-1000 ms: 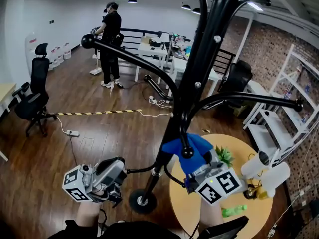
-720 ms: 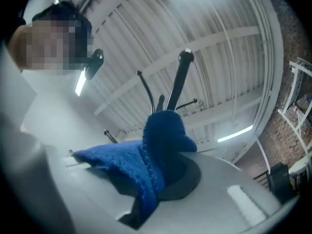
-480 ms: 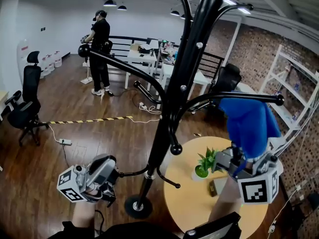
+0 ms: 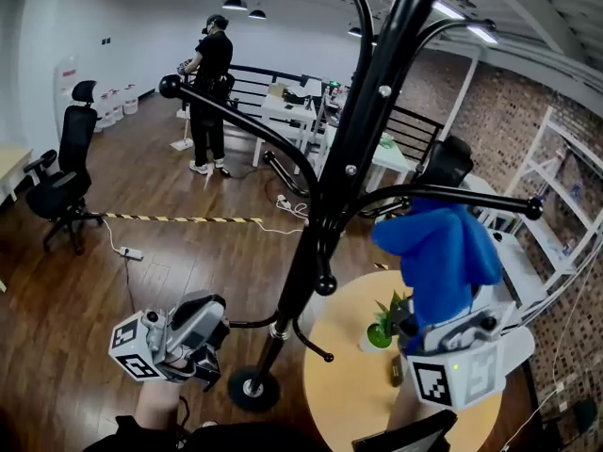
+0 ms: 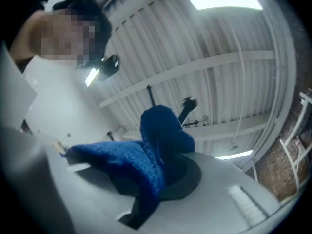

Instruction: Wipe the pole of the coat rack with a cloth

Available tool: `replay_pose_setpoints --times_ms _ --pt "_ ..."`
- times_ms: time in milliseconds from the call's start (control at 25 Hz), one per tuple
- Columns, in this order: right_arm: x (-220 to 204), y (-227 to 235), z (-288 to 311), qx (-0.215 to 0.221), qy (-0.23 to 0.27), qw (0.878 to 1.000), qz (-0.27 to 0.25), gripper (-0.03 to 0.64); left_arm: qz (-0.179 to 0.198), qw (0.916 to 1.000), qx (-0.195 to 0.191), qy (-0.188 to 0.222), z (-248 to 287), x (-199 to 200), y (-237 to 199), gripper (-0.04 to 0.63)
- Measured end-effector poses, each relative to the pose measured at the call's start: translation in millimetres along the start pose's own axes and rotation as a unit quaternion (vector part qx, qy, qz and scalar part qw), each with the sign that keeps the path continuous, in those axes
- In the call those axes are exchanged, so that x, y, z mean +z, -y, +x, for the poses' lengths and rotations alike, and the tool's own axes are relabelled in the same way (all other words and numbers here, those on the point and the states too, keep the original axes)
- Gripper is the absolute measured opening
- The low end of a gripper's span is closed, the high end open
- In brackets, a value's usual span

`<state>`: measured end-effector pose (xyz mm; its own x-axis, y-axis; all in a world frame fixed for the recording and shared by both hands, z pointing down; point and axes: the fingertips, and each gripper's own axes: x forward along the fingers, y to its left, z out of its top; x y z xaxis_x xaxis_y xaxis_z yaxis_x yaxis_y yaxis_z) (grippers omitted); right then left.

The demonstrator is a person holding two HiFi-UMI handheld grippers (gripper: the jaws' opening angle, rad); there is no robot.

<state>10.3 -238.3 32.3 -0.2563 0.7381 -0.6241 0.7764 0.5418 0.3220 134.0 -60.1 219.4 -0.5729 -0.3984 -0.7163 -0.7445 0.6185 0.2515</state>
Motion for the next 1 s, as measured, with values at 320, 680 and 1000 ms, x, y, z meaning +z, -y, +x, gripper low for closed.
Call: replay_pose_setpoints --times_ms 320,680,1000 --pt "-114 -85 2 0.058 -0.094 0.990 -0.093 0.022 0.022 0.9956 0.090 -0.019 -32 -8 4 0.000" --pt "-138 -120 17 -0.012 -0.125 0.982 -0.141 0.021 -0.053 0.9965 0.033 -0.055 -63 11 -48 0.000" --pt "-135 -125 30 -0.120 -0.169 0.969 -0.136 0.023 -0.156 0.9805 -0.074 -0.094 -72 44 -91 0.000"
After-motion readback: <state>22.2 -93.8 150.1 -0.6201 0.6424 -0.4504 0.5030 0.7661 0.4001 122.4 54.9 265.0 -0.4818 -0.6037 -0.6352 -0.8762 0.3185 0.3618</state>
